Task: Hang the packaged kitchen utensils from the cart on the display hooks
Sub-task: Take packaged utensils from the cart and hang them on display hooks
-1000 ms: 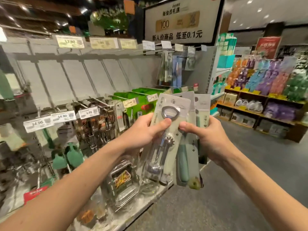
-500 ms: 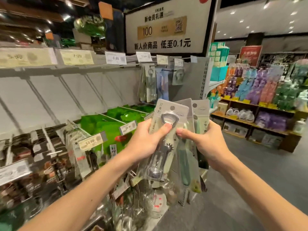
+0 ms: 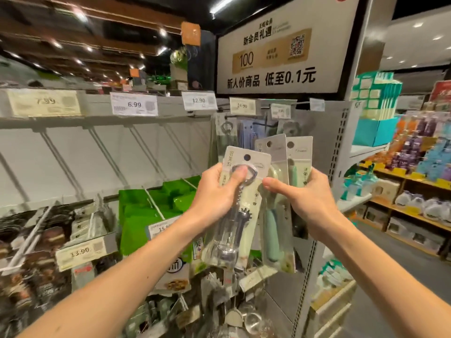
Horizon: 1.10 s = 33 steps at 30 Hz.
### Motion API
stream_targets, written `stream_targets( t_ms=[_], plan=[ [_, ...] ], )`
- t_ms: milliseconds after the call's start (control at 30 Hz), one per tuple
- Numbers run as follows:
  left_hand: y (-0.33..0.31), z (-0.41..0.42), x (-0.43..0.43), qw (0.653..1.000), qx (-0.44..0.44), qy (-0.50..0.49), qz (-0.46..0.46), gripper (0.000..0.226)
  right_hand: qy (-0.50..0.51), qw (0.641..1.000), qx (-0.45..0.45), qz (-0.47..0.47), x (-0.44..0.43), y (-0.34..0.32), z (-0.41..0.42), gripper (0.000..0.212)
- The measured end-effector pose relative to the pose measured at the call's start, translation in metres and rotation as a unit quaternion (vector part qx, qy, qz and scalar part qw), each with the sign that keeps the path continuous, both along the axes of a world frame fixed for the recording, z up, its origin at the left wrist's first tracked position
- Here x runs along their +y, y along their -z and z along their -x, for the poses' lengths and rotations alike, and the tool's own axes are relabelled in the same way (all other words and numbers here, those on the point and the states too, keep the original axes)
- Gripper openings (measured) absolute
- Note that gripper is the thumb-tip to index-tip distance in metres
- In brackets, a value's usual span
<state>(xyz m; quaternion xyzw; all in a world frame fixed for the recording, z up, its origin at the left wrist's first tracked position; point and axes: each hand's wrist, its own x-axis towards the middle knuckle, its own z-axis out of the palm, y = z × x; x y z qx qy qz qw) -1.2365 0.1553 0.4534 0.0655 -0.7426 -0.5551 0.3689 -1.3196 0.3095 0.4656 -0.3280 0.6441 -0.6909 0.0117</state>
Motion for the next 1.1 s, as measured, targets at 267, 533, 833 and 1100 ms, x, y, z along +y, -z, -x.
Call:
stream_targets(
  t_ms=[267,533,833,1100],
  plan=[
    [-0.022,0.066,-0.024,0.995,-0.02,-0.088,0.053,0.011,-0.007,1.0,0.01,0.001,-0.025,-0.007,0.081,0.033],
    [-0.032,0.117,-0.07,0.992,-0.007,-0.115,0.044,0.033,-0.001,0.999,0.047,0.009,-0.05,-0.01,0.125,0.039],
    [-0.039,0.146,-0.088,0.981,0.025,-0.139,0.135,0.07,-0.019,0.997,0.079,0.015,-0.062,-0.009,0.149,0.038],
    [-0.055,0.157,-0.089,0.963,0.081,-0.162,0.199,0.075,-0.063,0.993,0.093,0.024,-0.071,-0.017,0.161,0.032]
  ],
)
